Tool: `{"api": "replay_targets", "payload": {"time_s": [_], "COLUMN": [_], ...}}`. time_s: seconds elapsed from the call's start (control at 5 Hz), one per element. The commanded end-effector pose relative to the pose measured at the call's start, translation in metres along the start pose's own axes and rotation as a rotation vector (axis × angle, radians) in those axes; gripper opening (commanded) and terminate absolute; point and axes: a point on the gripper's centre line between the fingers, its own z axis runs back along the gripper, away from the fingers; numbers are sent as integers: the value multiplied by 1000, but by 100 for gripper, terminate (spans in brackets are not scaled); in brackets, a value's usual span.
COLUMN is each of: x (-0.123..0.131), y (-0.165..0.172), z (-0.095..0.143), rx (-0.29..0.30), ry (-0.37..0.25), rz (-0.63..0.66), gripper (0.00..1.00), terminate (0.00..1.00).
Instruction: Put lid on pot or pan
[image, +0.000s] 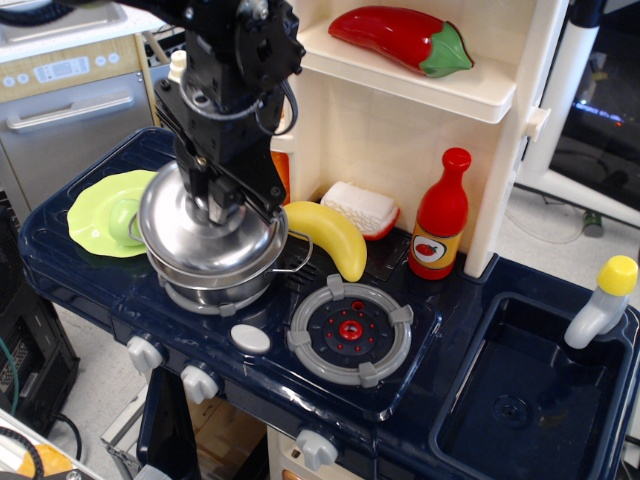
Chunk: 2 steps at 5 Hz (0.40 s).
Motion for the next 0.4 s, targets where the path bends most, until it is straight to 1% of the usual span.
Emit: {"api": "replay_targets", "payload": {"time_s": [0.0, 0.2], "x": [29, 29], "y": [6, 6], "z": [1, 1], "rx": [-57, -57], "ry": [-78, -78], "rz": [-53, -53], "gripper": [100, 100], "terminate": [0, 100]}}
